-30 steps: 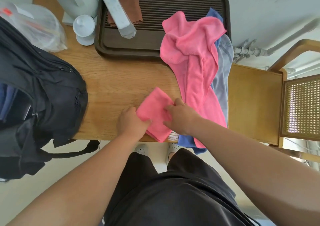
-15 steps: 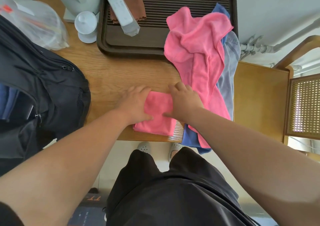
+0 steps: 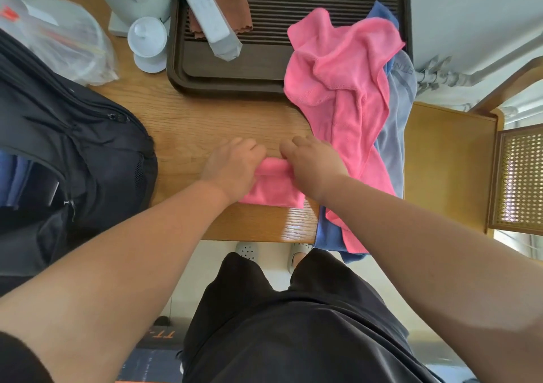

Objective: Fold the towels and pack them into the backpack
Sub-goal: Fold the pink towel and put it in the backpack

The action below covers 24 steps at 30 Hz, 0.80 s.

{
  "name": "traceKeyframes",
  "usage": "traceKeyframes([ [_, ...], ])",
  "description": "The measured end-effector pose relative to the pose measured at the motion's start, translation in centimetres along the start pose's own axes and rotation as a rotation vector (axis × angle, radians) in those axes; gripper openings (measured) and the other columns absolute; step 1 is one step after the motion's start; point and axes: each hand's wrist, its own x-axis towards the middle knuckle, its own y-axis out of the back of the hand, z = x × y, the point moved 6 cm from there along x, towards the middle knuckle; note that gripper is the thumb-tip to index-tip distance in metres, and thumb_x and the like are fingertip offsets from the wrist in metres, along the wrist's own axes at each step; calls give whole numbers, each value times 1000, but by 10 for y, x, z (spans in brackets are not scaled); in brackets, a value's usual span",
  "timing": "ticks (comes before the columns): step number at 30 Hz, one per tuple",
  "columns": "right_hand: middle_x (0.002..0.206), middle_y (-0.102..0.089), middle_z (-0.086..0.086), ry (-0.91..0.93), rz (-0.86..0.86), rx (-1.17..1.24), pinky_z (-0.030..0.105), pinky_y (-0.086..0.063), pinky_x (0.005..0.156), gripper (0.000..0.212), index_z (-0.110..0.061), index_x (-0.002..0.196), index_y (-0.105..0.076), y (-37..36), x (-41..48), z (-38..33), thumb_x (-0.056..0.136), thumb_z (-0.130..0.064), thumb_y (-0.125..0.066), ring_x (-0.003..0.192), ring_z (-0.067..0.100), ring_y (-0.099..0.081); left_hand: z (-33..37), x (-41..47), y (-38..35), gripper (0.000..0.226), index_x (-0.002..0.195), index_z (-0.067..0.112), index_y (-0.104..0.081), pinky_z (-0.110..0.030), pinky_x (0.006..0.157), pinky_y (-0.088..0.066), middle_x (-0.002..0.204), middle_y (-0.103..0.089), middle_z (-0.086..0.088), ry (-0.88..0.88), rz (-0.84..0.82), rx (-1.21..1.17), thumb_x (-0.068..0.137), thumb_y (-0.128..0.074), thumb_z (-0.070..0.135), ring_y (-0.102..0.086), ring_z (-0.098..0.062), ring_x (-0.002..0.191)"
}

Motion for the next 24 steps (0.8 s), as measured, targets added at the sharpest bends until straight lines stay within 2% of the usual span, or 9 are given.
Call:
traceKeyframes([
  [3, 110, -55, 4, -9, 22, 84, 42, -47, 80, 50, -21, 115, -52, 0, -6, 9, 72, -25, -76, 104, 30, -53, -7, -7, 0, 19, 97, 15, -58, -41, 78, -41, 83, -66, -10, 23, 108, 13, 81, -66, 10, -62, -32, 83],
  [4, 107, -55, 6, 2, 23, 68, 41, -46, 75, 46, -19, 113, -53, -2, -10, 10, 73, -21, -75, 100, 31, -55, -7, -11, -4, 19, 101, 14, -58, -41, 78, -41, 84, -68, -11, 21, 129, 34, 82, -63, 9, -63, -33, 83],
  [6, 98, -57, 9, 6, 52, 7, 40, -45, 65, 38, -15, 108, -55, -10, -20, 11, 73, -6, -68, 87, 34, -59, -5, -20, -14, 32, 115, 12, -61, -42, 86, -42, 106, -71, -15, -11, 163, 72, 83, -62, 8, -66, -34, 97],
  [9, 90, -56, 11, -10, 110, -5, 40, -46, 58, 38, -11, 101, -58, -23, -36, 9, 66, -2, -68, 76, 34, -59, 2, -38, -34, 55, 143, 14, -49, -50, 112, -34, 150, -49, -11, -31, 63, 99, 90, -60, 18, -48, -33, 134],
  [11, 99, -56, 11, -8, 170, 19, 42, -48, 64, 40, -12, 103, -59, -25, -44, 4, 65, -16, -70, 83, 34, -57, 4, -50, -42, 61, 154, 17, -35, -53, 120, -22, 162, -31, -7, 1, 7, 91, 97, -51, 31, -33, -30, 147],
  [15, 116, -54, 7, 32, 194, 40, 43, -45, 78, 51, -16, 108, -58, -28, -61, -15, 68, -47, -65, 96, 30, -51, 0, -66, -55, 74, 160, 21, -6, -56, 123, -3, 168, -1, -2, 40, -81, 106, 100, -29, 55, -5, -24, 155],
  [17, 115, -56, 8, 76, 204, -3, 44, -47, 75, 46, -16, 107, -59, -35, -65, -21, 71, -43, -69, 94, 32, -52, -5, -70, -59, 73, 159, 24, 7, -57, 122, 2, 168, 10, 2, 42, -107, 125, 100, -20, 57, 6, -23, 155],
  [21, 109, -60, 10, 113, 256, -103, 43, -45, 68, 24, -18, 97, -63, -45, -66, -24, 73, -16, -67, 87, 32, -53, -13, -72, -59, 66, 156, 27, 18, -59, 121, 3, 164, 23, 6, 15, -150, 179, 104, -17, 47, 14, -22, 154],
  [24, 116, -61, 8, 118, 218, -133, 43, -46, 72, 21, -21, 95, -67, -49, -69, -24, 75, -28, -69, 94, 32, -55, -17, -71, -59, 65, 155, 29, 24, -60, 121, 4, 161, 31, 8, 7, -191, 180, 105, -16, 43, 18, -22, 153],
])
